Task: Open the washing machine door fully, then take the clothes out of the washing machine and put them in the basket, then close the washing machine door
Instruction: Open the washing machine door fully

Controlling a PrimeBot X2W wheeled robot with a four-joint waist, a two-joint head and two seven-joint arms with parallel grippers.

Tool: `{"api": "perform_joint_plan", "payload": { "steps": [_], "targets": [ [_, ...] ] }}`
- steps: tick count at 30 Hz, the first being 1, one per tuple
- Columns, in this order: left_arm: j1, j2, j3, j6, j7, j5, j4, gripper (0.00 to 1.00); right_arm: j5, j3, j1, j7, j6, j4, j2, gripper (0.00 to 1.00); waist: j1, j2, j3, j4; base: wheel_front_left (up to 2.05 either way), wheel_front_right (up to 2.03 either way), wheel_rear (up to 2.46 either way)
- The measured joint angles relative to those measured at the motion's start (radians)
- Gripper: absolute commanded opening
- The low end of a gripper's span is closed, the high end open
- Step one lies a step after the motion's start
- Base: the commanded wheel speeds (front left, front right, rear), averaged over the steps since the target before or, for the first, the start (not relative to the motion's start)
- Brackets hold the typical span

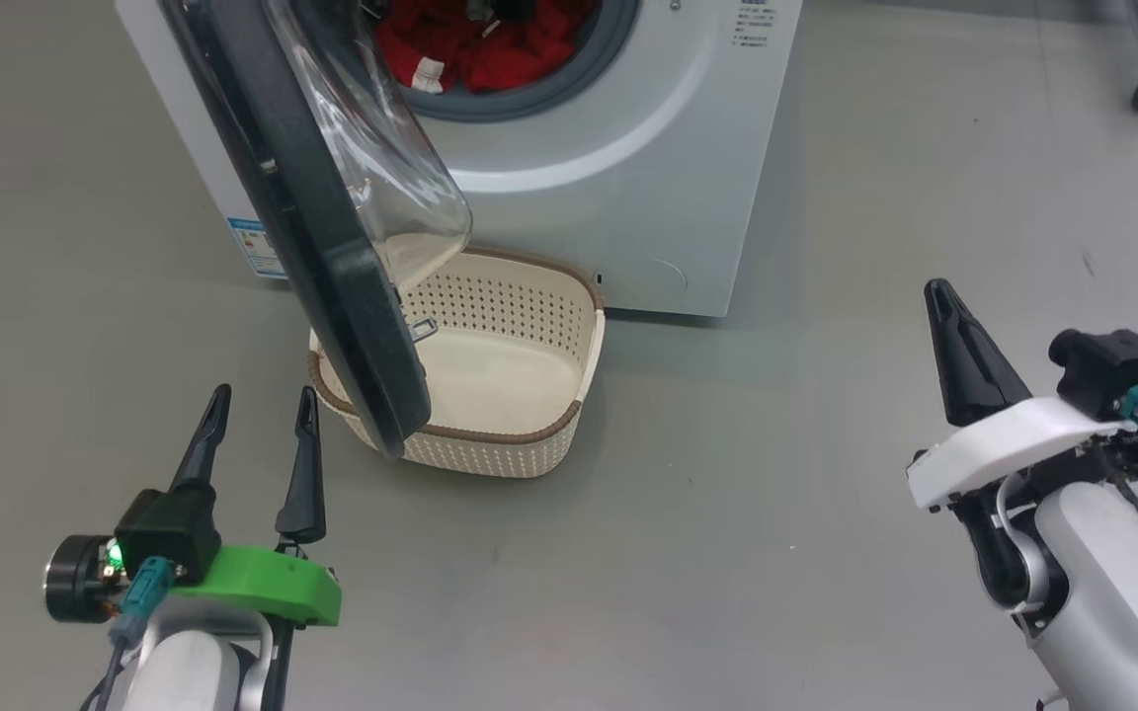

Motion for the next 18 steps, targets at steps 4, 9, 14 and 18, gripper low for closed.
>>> {"api": "perform_joint_plan", "payload": {
  "steps": [4, 9, 14, 18],
  "targets": [
    [0.011, 0.001, 0.019, 0.0, 0.0, 0.001, -0.006, 1.0, -0.047, 0.002, 0.039, -0.011, -0.035, -0.012, -0.01, 0.0, 0.0, 0.0, -0.008, -0.028, 0.0, 0.0, 0.0],
    [0.021, 0.002, 0.038, -0.001, 0.0, 0.003, -0.009, 1.0, -0.074, -0.005, 0.091, -0.011, -0.064, -0.033, -0.01, 0.0, 0.0, 0.0, -0.013, -0.056, 0.0, 0.0, 0.0],
    [0.032, 0.004, 0.048, -0.009, 0.0, 0.013, -0.008, 1.0, -0.096, -0.023, 0.123, -0.011, -0.075, -0.056, 0.0, 1.0, 0.0, 0.0, -0.014, -0.077, 0.0, 0.0, 0.0],
    [0.038, 0.003, 0.05, -0.016, 0.0, 0.02, -0.006, 1.0, -0.119, -0.048, 0.152, -0.011, -0.088, -0.07, 0.01, 1.0, 0.0, 0.0, -0.016, -0.088, 0.0, 0.0, 0.0]
  ]
}}
